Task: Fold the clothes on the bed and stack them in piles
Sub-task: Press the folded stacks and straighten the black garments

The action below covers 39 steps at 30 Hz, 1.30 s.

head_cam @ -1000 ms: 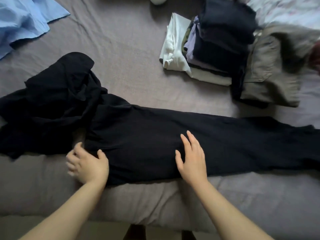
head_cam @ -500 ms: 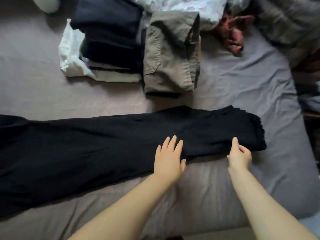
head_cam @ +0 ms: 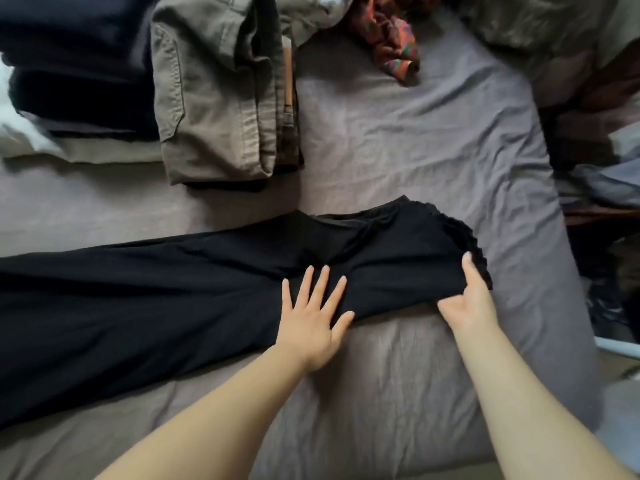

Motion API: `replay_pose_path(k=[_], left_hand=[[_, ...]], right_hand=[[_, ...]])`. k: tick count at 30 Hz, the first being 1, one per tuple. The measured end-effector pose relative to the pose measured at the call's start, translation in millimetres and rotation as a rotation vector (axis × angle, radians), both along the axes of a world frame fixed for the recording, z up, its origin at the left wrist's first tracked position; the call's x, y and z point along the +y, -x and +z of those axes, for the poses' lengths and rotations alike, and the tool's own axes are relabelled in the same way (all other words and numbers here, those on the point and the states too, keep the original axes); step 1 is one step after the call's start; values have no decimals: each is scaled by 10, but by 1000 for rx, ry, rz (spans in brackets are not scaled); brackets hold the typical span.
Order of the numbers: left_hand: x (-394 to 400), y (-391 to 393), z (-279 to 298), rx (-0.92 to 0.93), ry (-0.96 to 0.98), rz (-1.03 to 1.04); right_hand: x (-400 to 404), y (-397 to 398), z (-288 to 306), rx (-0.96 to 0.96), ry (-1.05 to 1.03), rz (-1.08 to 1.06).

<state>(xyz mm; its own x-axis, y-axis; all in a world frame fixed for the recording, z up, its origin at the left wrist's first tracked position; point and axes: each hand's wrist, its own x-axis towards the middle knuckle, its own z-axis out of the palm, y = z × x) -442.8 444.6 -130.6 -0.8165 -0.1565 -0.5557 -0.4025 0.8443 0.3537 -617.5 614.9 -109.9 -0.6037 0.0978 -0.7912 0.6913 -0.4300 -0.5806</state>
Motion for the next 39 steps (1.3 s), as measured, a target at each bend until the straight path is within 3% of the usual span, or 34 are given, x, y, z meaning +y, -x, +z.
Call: replay_pose_path(k=[4, 7, 9, 12, 15, 19, 21, 23, 25, 27, 28, 31, 33, 35, 39], left_hand=[[-60, -23, 25, 87, 29, -8], [-159, -137, 126, 200, 115, 266], [-287, -235, 163, 166, 91, 398], [-588, -410, 144, 141, -22, 315], [-1027, -648, 163, 197, 40, 275], [-1761, -1220, 176, 249, 66, 511], [-2085, -1588, 210, 334, -99, 732], [-2311, -1888, 309, 319, -353, 1089], [-2456, -2094, 374, 264, -782, 1576], [-2534, -2213, 455, 224, -1060, 1819], [-2529, -2216, 522, 225, -1064, 1794], [-2358, -2051, 629, 203, -780, 1522], [-2218, -1843, 657, 216, -889, 1466], [-2172, -1694, 619, 230, -966, 1472], [-2228, -1727, 454, 317, -993, 1417]], right_hand=[[-207, -137, 140, -8, 11, 144], [-546, -272, 377, 91, -135, 67], [-835, -471, 613, 193, -251, 66], [-1327, -967, 909, 397, -458, 144], [-1843, -1639, 973, 715, -601, 347], [-2514, -2420, 818, 1034, -498, 707], [-2769, -2725, 601, 1138, -491, 956], [-2901, -2944, 336, 1157, -546, 1257], [-2893, -3063, 126, 1072, -677, 1610], [-2811, -3071, 14, 1017, -783, 1844], [-2791, -3052, 27, 1091, -843, 1874], [-2749, -3068, 92, 1174, -798, 1840], [-2730, -3084, 153, 1209, -699, 1763], [-2711, -3041, 225, 1217, -729, 1698], [-2504, -2870, 225, 1336, -796, 1816]])
